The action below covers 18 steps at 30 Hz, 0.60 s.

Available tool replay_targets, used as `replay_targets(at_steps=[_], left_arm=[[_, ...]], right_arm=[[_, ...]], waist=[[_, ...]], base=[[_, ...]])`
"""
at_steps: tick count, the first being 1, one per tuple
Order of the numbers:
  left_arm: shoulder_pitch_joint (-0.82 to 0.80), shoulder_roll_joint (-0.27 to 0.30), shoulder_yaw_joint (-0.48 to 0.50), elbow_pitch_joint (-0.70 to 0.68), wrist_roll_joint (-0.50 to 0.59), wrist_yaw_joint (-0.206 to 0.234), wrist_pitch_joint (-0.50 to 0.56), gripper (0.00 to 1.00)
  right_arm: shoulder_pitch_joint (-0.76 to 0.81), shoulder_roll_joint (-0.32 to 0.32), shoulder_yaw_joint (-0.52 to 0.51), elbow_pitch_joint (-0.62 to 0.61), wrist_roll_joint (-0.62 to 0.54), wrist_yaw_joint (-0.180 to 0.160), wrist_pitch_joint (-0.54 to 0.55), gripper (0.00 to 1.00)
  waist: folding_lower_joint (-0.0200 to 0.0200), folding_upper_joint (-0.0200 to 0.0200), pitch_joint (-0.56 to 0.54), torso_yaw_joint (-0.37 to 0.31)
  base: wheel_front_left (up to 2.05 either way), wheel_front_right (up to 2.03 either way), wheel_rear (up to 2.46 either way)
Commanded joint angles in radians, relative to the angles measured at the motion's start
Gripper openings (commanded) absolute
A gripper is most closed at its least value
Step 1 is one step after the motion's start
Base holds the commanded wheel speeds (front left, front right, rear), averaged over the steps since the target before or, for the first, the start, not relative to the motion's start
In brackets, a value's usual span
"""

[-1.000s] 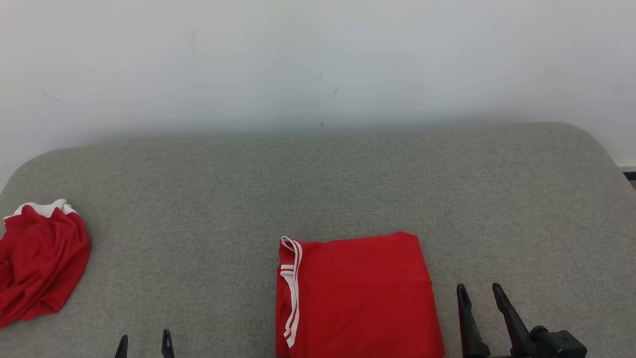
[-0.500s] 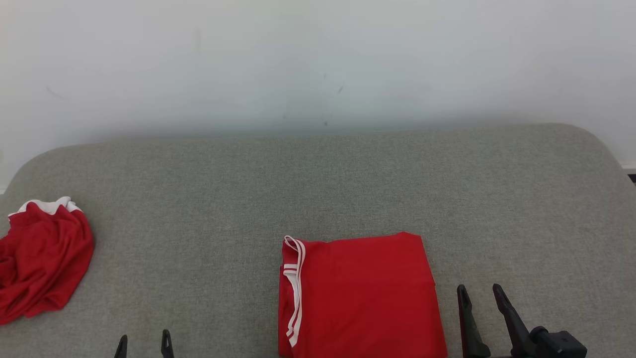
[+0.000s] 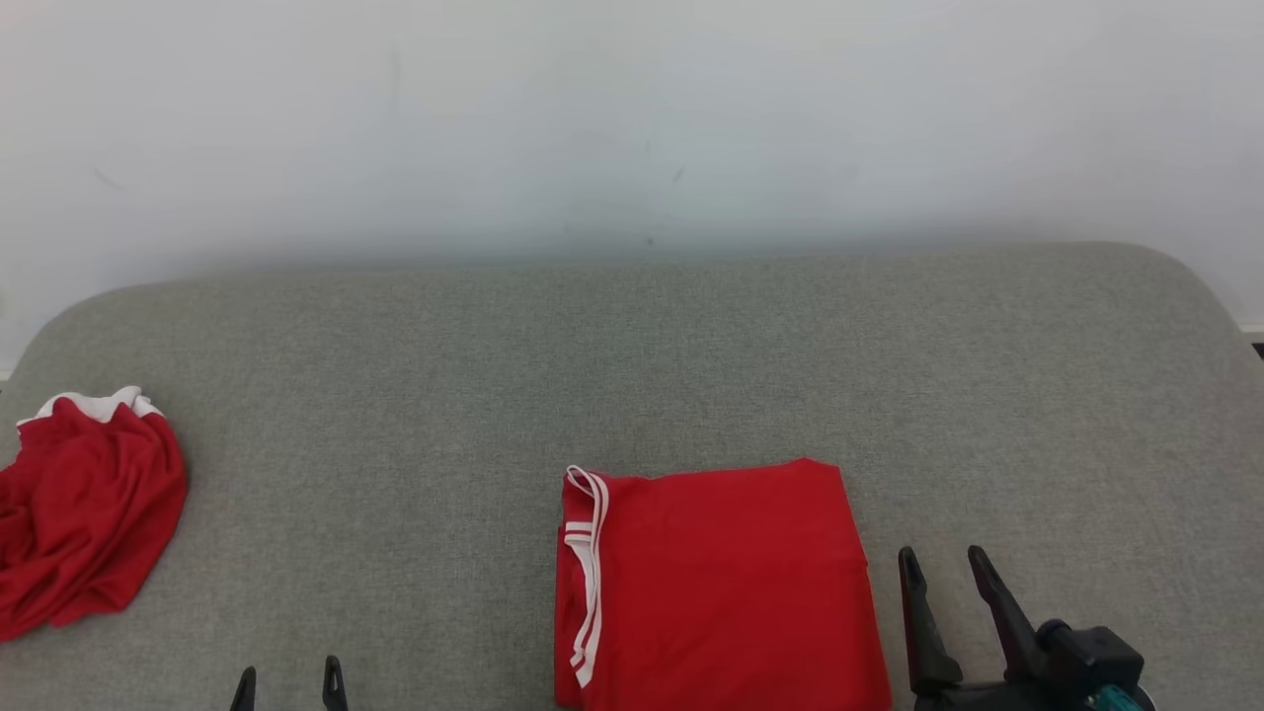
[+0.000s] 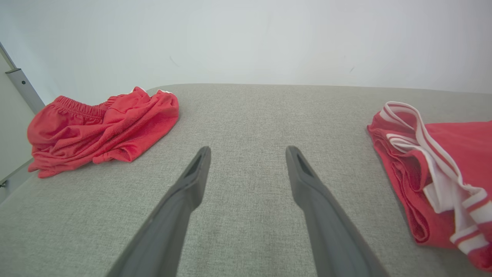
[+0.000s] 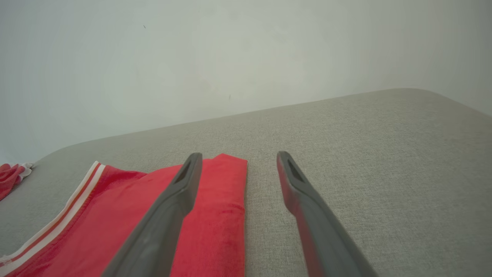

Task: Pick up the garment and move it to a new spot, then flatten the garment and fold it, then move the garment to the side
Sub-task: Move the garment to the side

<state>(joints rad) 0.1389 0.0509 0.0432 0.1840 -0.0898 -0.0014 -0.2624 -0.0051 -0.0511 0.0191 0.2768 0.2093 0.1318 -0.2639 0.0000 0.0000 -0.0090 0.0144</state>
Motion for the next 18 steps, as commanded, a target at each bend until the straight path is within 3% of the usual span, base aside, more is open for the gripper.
replay_targets(at_steps=[1,8,18], left_arm=[[-0.007,-0.001,-0.001,0.004,-0.005,-0.005,-0.004,1.00],[-0.015,-0.001,-0.022,0.012,-0.013,-0.006,-0.004,1.00],[-0.033,-0.001,-0.035,0.021,-0.019,-0.012,-0.004,1.00]], right_arm=[[-0.024,0.002,-0.001,0.019,-0.009,-0.002,0.000,1.00],[-0.133,0.002,-0.004,0.189,-0.040,-0.002,0.000,1.00],[-0.305,0.000,0.005,0.546,-0.052,-0.002,0.000,1.00]], waist=[[0.0000,0.0000,0.003,0.005],[0.0000,0.0000,0.017,0.031],[0.0000,0.0000,0.054,0.061]], base=[[0.00,0.00,0.00],[0.00,0.00,0.00],[0.00,0.00,0.00]])
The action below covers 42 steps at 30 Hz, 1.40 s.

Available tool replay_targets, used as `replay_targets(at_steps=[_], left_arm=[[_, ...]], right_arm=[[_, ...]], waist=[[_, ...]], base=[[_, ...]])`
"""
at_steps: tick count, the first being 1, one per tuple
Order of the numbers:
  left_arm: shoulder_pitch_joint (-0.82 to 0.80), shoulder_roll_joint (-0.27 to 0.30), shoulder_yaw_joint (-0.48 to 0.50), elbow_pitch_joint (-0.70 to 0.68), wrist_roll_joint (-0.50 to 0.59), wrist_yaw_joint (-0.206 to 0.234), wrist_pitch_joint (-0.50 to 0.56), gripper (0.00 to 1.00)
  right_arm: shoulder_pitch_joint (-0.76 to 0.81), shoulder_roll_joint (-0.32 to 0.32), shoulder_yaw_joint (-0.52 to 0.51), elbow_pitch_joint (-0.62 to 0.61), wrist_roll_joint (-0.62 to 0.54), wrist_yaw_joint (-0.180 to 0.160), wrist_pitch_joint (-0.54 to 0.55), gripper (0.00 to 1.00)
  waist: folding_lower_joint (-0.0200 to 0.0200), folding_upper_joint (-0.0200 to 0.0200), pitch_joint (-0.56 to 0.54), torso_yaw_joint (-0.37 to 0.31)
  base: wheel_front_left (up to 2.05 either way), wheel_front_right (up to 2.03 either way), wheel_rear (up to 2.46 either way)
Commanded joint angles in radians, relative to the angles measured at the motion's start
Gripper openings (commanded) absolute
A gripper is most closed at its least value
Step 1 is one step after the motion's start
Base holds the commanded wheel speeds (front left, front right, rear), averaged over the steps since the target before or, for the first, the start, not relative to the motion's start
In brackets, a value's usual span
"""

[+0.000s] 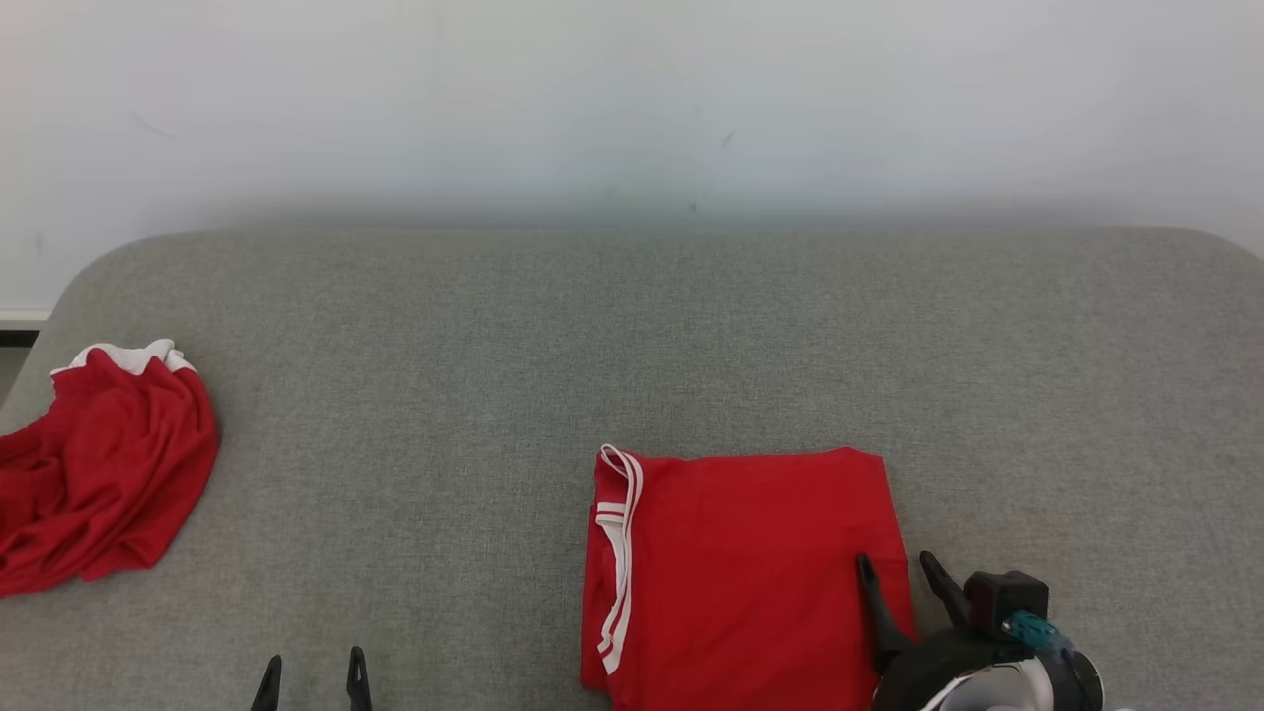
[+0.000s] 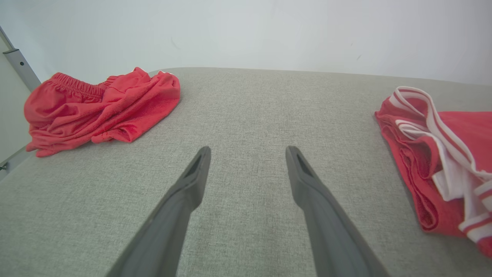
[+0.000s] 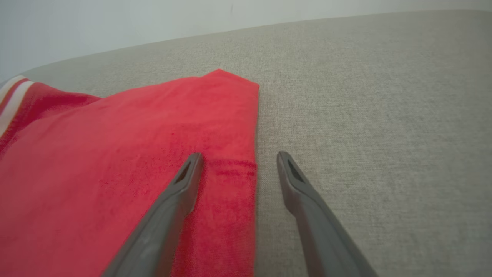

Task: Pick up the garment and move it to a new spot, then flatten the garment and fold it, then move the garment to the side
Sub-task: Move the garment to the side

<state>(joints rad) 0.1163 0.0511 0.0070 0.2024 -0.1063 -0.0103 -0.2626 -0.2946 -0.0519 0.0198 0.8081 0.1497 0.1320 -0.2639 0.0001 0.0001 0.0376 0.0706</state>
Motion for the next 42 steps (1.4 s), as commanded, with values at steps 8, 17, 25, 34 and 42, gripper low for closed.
replay_targets(at_steps=[8,17,25,34,42], left_arm=[[-0.022,-0.001,-0.013,0.013,-0.005,-0.003,-0.003,1.00],[-0.015,-0.001,-0.026,0.017,-0.014,0.001,-0.003,1.00],[-0.035,-0.001,-0.033,0.001,-0.017,-0.002,-0.003,1.00],[-0.106,-0.001,-0.041,-0.032,0.011,-0.024,-0.003,1.00],[-0.193,0.000,-0.032,-0.105,0.051,-0.061,-0.003,1.00]], right_arm=[[-0.111,0.002,0.051,0.233,0.054,-0.002,0.002,1.00],[-0.160,0.001,0.170,0.323,0.187,-0.002,0.025,0.00],[-0.288,-0.074,0.218,0.312,0.215,-0.002,0.005,0.00],[-0.473,-0.193,0.274,0.312,0.202,-0.003,-0.001,0.00],[-0.631,-0.308,0.325,0.325,0.179,-0.002,0.001,0.00]], waist=[[-0.0001,-0.0001,0.010,0.011],[-0.0001,-0.0001,-0.002,0.019],[-0.0001,-0.0001,0.047,0.004],[-0.0001,-0.0001,0.177,-0.019],[-0.0001,-0.0001,0.319,-0.060]], base=[[0.00,0.00,0.00],[0.00,0.00,0.00],[0.00,0.00,0.00],[0.00,0.00,0.00],[0.00,0.00,0.00]])
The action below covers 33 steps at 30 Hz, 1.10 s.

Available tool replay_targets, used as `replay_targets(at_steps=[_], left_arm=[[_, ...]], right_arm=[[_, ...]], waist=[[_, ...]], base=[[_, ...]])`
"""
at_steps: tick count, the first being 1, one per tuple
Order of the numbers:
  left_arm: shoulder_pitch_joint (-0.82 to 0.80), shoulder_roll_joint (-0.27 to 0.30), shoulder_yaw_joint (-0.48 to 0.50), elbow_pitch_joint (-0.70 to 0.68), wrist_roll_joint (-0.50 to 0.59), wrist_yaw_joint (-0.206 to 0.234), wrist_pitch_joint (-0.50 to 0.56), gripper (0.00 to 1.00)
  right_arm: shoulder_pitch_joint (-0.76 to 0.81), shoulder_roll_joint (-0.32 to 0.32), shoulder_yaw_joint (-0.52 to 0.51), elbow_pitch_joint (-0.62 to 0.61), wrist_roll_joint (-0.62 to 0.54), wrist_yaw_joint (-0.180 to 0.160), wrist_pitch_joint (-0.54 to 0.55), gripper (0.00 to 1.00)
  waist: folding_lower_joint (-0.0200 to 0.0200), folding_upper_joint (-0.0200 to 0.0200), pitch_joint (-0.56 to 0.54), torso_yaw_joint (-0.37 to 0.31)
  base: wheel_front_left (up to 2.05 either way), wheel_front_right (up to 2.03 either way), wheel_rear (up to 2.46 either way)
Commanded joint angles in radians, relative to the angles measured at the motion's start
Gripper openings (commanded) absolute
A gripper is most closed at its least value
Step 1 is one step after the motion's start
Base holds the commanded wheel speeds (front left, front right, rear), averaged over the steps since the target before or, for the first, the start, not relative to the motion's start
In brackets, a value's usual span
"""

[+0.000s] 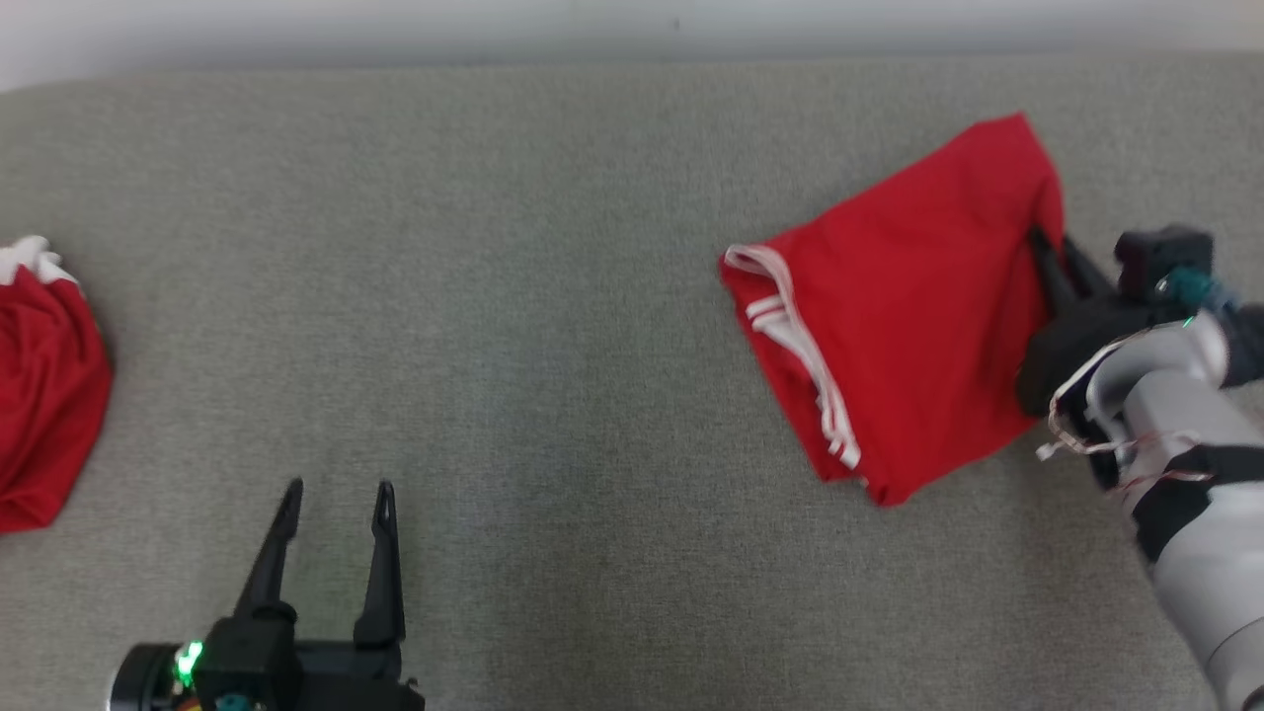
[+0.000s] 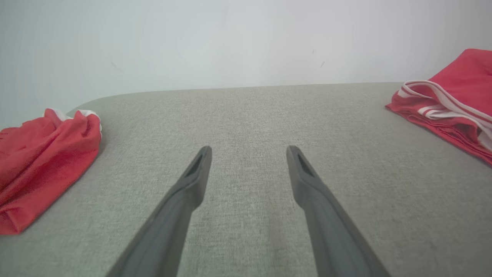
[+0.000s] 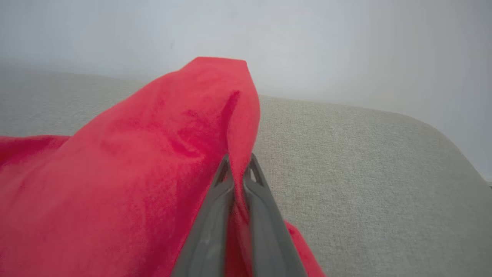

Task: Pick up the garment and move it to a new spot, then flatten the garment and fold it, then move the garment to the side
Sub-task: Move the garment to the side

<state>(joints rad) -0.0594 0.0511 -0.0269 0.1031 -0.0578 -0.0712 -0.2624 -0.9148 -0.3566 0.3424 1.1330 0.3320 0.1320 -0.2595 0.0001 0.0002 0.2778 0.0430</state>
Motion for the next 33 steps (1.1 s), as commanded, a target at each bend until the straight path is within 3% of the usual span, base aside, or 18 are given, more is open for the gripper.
replay_targets(at_steps=[1,14,33], left_arm=[[-0.030,0.002,0.004,-0.016,0.007,-0.006,-0.004,1.00],[-0.104,0.041,0.010,-0.131,0.046,-0.032,-0.003,1.00],[-0.107,0.090,0.030,-0.264,0.052,-0.029,-0.003,1.00]], right_arm=[[-0.029,-0.016,0.007,-0.001,-0.007,-0.003,-0.003,0.00],[-0.250,-0.198,0.027,0.033,-0.052,-0.003,0.001,0.00],[-0.434,-0.352,0.038,0.068,-0.127,-0.003,0.022,0.00]], waist=[[-0.0001,-0.0002,0.096,-0.037],[-0.0001,-0.0002,0.243,-0.111],[-0.0001,-0.0002,0.351,-0.192]], base=[[0.00,0.00,0.00],[0.00,0.00,0.00],[0.00,0.00,0.00]])
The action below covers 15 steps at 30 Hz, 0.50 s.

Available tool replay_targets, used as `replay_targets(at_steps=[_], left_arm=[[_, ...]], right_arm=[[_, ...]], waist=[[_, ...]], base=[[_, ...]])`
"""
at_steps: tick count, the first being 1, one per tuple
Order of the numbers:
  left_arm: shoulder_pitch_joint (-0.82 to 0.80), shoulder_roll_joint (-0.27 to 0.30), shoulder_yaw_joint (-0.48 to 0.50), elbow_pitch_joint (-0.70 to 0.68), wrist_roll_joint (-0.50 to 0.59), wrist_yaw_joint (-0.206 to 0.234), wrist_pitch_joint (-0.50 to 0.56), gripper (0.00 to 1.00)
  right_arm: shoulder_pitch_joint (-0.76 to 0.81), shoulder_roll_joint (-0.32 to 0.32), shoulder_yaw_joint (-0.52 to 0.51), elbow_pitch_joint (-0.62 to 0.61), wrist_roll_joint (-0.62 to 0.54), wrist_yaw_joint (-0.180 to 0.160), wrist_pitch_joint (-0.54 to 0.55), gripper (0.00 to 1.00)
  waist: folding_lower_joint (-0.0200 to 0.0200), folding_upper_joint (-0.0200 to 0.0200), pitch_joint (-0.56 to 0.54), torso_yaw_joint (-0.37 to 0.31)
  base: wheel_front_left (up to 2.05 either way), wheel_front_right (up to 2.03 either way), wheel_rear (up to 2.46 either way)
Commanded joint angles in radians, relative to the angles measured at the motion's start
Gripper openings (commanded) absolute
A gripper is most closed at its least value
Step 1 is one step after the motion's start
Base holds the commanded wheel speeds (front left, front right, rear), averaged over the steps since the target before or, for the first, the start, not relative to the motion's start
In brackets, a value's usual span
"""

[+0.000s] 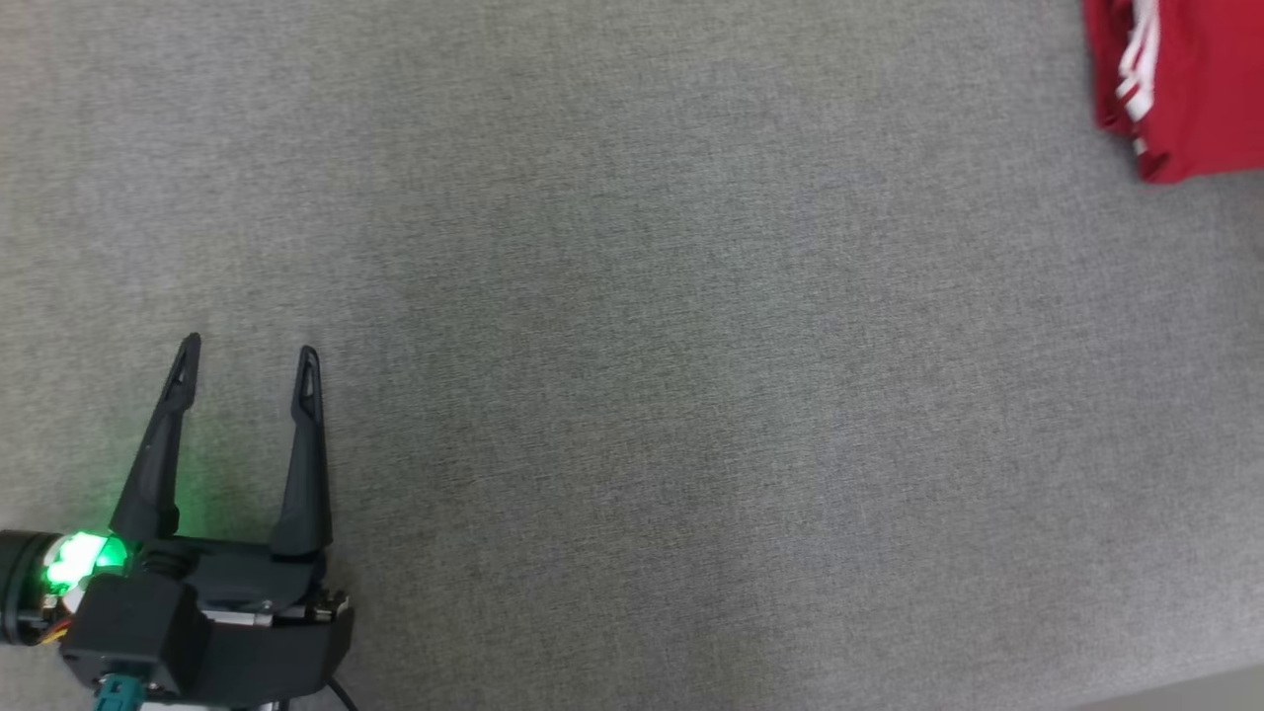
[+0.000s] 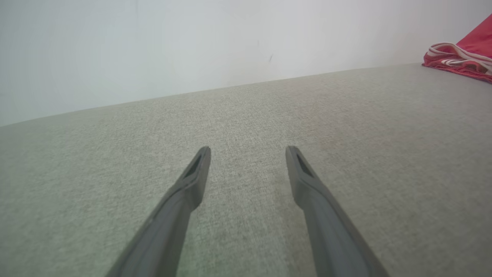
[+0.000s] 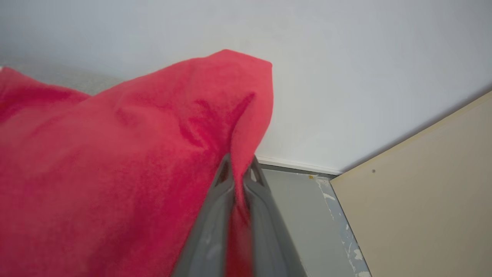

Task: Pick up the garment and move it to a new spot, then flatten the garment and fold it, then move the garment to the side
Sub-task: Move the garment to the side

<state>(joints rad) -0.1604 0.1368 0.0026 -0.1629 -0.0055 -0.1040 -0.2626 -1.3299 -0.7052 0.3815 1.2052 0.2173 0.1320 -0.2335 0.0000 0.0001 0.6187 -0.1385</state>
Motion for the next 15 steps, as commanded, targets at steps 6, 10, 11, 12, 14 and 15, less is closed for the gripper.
replay_targets(at_steps=[6,10,11,12,14,15], left_arm=[[0.007,0.009,0.002,-0.027,0.006,0.010,-0.003,1.00],[0.007,0.012,-0.002,-0.031,0.007,0.013,-0.003,1.00],[0.006,0.012,-0.004,-0.030,0.007,0.012,-0.003,1.00],[0.005,0.013,-0.004,-0.029,0.005,0.013,-0.003,1.00],[0.004,0.013,-0.004,-0.025,0.003,0.015,-0.003,1.00],[0.003,0.011,-0.002,-0.023,0.001,0.017,-0.003,1.00]], right_arm=[[-0.063,-0.028,-0.010,0.011,-0.040,-0.003,0.002,0.00],[-0.080,-0.014,-0.019,0.020,-0.061,-0.003,0.005,0.00],[-0.084,-0.011,-0.022,0.021,-0.066,-0.003,0.005,0.00],[-0.087,-0.009,-0.024,0.020,-0.076,-0.003,0.002,0.28],[-0.087,-0.006,-0.029,0.021,-0.089,-0.003,-0.004,1.00],[-0.085,-0.005,-0.033,0.023,-0.097,-0.003,-0.005,1.00]], waist=[[0.0000,-0.0001,0.028,-0.025],[0.0000,-0.0001,0.036,-0.028],[0.0000,-0.0001,0.037,-0.028],[0.0000,-0.0001,0.037,-0.027],[0.0000,-0.0001,0.035,-0.027],[0.0000,-0.0001,0.032,-0.026]], base=[[0.00,0.00,0.00],[0.00,0.00,0.00],[0.00,0.00,0.00],[0.00,0.00,0.00],[0.00,0.00,0.00],[0.00,0.00,0.00]])
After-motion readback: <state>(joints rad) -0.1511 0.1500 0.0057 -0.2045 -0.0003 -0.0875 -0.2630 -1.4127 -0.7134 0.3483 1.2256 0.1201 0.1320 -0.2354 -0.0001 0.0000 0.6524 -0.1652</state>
